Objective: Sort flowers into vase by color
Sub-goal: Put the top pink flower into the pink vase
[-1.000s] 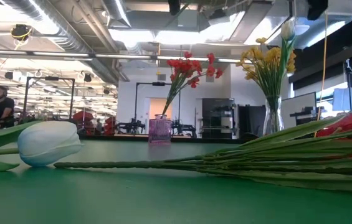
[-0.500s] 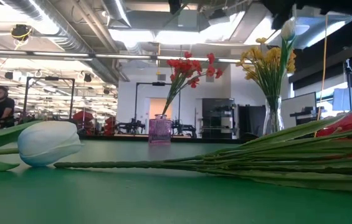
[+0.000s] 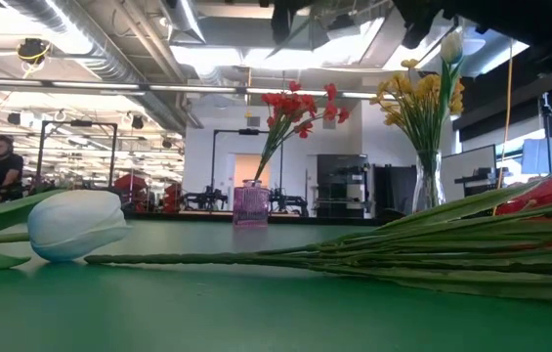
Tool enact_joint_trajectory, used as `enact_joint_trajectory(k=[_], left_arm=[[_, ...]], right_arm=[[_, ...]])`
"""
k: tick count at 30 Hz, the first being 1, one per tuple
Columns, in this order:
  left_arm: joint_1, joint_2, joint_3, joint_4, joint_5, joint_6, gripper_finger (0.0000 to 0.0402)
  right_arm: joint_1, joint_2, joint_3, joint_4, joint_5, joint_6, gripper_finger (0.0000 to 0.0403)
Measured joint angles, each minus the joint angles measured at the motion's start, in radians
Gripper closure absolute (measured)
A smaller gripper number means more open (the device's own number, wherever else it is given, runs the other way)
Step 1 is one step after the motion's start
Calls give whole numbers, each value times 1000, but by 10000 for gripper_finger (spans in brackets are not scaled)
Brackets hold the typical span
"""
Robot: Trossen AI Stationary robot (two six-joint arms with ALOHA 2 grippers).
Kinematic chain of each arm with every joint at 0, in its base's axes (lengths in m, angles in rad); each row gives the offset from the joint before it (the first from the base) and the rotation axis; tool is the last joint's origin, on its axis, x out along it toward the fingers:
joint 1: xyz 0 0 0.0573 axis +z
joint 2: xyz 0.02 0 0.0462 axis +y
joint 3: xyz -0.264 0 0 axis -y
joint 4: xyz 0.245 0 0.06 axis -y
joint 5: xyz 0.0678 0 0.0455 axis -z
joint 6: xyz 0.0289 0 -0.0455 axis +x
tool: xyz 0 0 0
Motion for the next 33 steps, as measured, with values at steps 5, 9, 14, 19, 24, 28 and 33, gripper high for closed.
enact_joint_trajectory(k=[5, 9, 14, 19, 24, 28, 33], left_arm=[[3, 1, 0, 9, 0, -3, 401], [3, 1, 0, 8, 0, -3, 401], [3, 1, 0, 8, -1, -3, 401], [3, 1, 0, -2, -4, -3, 401], [3, 1, 0, -64, -27, 6, 401], [3, 1, 0, -119, -30, 27, 380], [4, 1, 0, -138, -31, 28, 332]], right_arm=[[0, 1, 0, -3, 0, 0, 163], [0, 1, 0, -5, 0, 0, 190], [0, 1, 0, -7, 0, 0, 278], [0, 1, 0, -8, -5, -12, 386], [0, 2, 0, -43, 1, -11, 382], [0, 2, 0, -90, 27, -9, 395], [0, 0, 0, -111, 29, 1, 390]])
